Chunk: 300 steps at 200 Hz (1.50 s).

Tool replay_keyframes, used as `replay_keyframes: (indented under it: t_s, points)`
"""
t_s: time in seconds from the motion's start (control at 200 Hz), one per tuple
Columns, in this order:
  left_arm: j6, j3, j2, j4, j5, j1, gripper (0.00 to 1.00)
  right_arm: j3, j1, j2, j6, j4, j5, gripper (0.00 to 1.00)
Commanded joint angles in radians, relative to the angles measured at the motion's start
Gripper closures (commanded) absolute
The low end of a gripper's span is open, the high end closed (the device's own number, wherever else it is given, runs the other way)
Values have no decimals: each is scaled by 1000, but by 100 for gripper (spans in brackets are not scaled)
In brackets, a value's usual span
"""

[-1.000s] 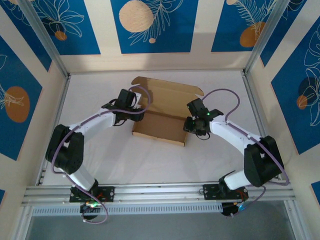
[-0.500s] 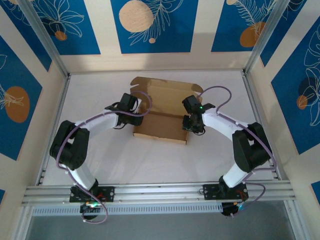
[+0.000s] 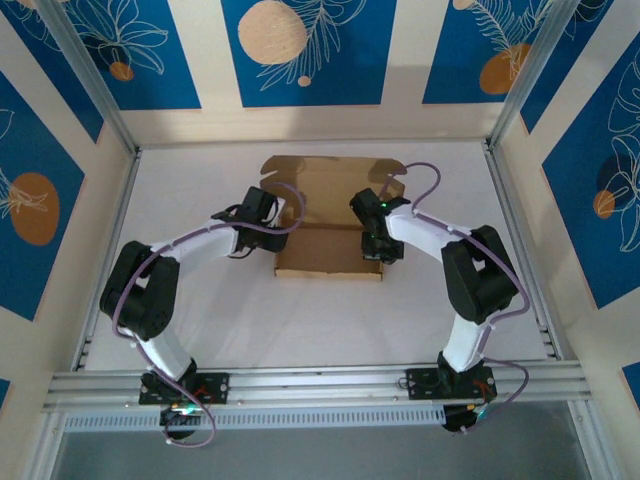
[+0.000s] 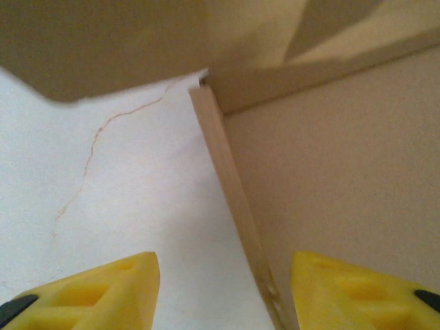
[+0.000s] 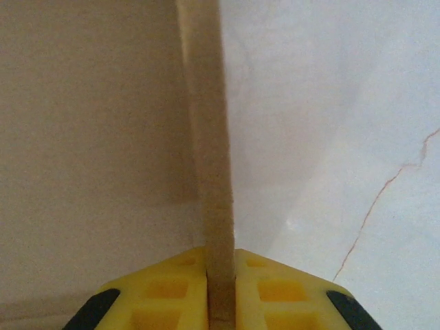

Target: Fold the paper box

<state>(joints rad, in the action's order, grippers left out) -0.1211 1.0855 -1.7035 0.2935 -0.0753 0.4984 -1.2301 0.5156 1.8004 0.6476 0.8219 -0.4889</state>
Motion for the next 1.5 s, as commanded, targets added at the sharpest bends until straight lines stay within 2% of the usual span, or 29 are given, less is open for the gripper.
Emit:
replay_keyframes:
  t_s: [0.0,0.15,0.28,0.52,0.71,0.89,1.121,1.411,1.496]
  points:
    - [4,27,-10,16,9,19,47,-53,43,42,-28,102,-151,85]
    - [12,32,-8,24,-5,33,47,-119,103,101,-24,187,-294,85]
    - [11,29,1,23,-19,34,47,-130,115,137,-16,210,-335,85]
    - [-25,21,73,69,-73,35,46,-44,89,44,-40,80,-190,83]
    - [-61,5,119,117,-78,27,43,-7,84,6,-45,35,-151,83]
    - [-89,32,50,143,17,24,45,31,71,-25,-52,-6,-119,82]
    - [-147,17,21,139,-36,24,53,58,68,-41,-45,-34,-98,83]
    - [-177,33,-30,152,-72,52,68,62,84,-61,-28,-46,-87,82]
    - [-185,44,-42,166,-93,59,70,54,96,-64,-22,-39,-88,82]
